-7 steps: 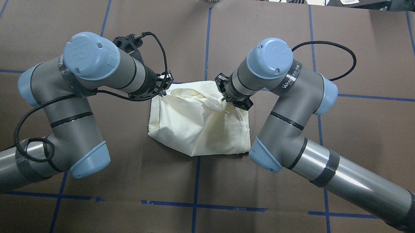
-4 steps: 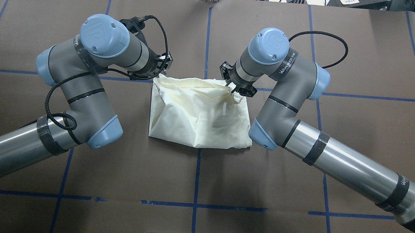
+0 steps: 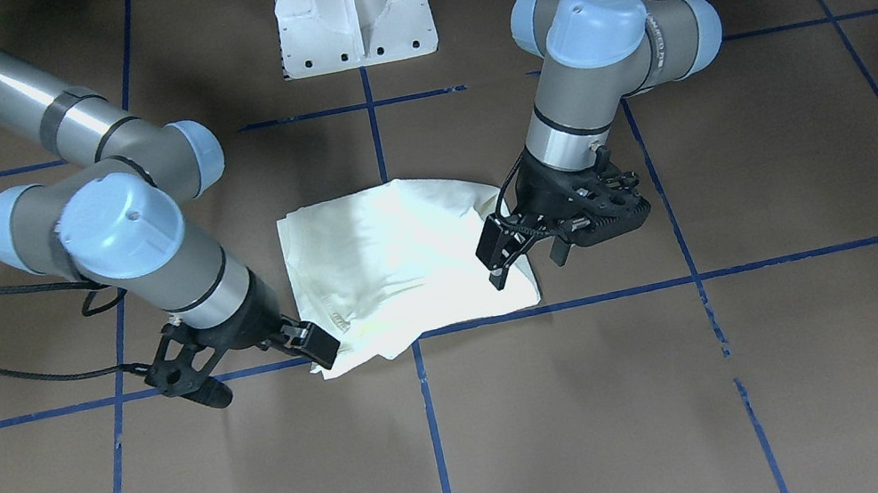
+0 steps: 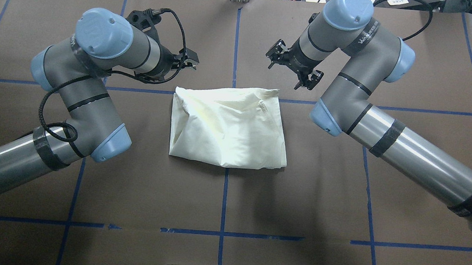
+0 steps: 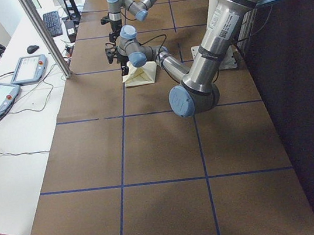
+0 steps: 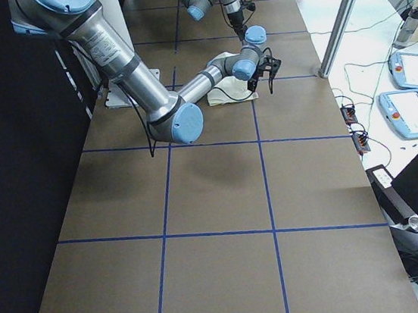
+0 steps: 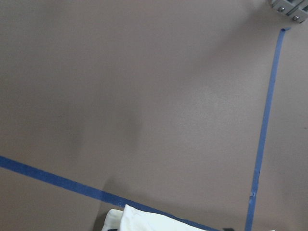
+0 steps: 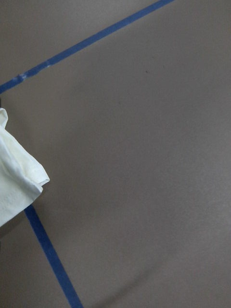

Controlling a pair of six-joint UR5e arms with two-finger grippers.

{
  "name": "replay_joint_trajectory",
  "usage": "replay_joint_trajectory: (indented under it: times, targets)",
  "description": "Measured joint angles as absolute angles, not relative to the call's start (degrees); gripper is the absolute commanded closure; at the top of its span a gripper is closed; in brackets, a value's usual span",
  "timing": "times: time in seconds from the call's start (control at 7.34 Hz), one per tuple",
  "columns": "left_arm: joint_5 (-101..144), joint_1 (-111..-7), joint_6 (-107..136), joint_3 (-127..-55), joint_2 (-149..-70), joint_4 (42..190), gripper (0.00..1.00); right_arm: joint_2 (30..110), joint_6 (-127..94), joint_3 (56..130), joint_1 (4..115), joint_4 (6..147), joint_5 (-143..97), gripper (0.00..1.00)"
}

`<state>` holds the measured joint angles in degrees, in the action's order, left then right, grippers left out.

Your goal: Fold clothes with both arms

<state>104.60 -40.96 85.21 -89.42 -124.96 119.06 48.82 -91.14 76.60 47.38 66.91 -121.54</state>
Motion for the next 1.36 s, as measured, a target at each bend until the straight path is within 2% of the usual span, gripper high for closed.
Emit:
replay_joint_trajectory:
  times: [0.27, 0.68, 1.36]
  targets:
    - [104.67, -38.69, 89.25, -89.47, -121.16, 132.17, 0.00, 51.78, -83.70, 80.13, 50.01, 69.71, -122.23, 0.00]
    - [104.70, -36.09, 93.97, -80.29, -120.96, 150.31, 0.00, 52.77, -75.11, 85.09, 52.11, 79.24, -122.26, 0.00]
    - [115.18, -34.32, 93.58, -77.27, -122.11, 153.97, 0.00, 52.83, -74.10, 85.71, 52.64, 80.61, -122.25, 0.00]
